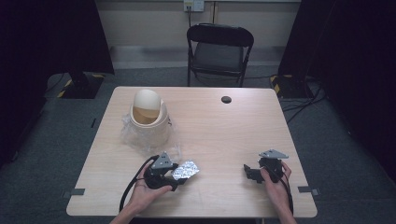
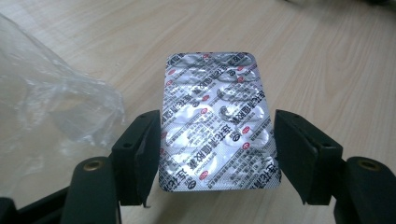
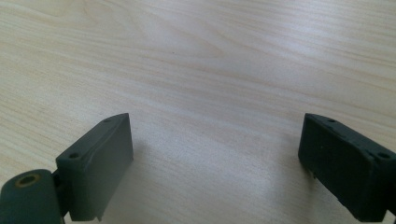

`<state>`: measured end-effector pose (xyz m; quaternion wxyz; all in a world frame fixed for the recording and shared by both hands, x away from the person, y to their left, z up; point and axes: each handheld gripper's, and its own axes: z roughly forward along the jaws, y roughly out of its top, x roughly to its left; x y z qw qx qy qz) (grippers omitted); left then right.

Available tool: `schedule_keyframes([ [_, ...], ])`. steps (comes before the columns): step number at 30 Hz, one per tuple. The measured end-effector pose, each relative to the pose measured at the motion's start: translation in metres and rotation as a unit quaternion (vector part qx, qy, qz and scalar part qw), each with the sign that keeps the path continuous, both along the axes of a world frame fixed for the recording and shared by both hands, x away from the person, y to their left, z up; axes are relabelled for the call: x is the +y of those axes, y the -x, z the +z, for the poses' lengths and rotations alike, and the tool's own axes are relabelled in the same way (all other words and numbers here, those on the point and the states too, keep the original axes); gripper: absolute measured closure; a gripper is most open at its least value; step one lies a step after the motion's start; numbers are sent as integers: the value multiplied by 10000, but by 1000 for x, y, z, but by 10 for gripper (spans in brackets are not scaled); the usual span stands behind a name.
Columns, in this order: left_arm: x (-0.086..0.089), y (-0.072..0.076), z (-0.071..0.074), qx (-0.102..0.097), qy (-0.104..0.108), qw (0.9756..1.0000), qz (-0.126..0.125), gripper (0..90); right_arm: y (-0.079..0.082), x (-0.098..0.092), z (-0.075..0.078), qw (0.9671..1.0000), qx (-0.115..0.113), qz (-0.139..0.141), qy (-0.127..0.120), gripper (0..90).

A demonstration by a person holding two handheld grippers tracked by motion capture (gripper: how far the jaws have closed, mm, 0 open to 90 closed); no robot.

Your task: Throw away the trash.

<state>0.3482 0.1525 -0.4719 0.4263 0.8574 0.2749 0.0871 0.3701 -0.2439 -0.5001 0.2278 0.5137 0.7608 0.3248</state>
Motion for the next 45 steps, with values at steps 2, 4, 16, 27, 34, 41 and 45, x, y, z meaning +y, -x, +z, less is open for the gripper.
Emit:
schedule_keyframes([
  [2, 3, 1, 5, -46, 99, 9999, 27, 341, 0, 0, 0, 10000, 0, -1, 0, 94],
  [4, 7, 1, 10, -92, 149, 9998, 44, 340, 0, 0, 0, 10000, 0, -1, 0, 94],
  [16, 25, -2, 28, -208, 418, 9986, 255, 340, 0, 0, 0, 10000, 1, -1, 0, 94],
  [27, 45, 4, 48, -405, 535, 9969, 403, 340, 0, 0, 0, 10000, -3, 3, 3, 94],
  [34, 61, 2, 56, -568, 573, 9955, 498, 340, 0, 0, 0, 10000, -3, 5, 6, 94],
  [41, 75, -1, 67, -648, 541, 9947, 590, 341, 0, 0, 0, 10000, -3, 1, 4, 94],
  [45, 85, -3, 74, -702, 668, 9928, 708, 341, 0, 0, 0, 10000, 0, 0, 2, 94],
])
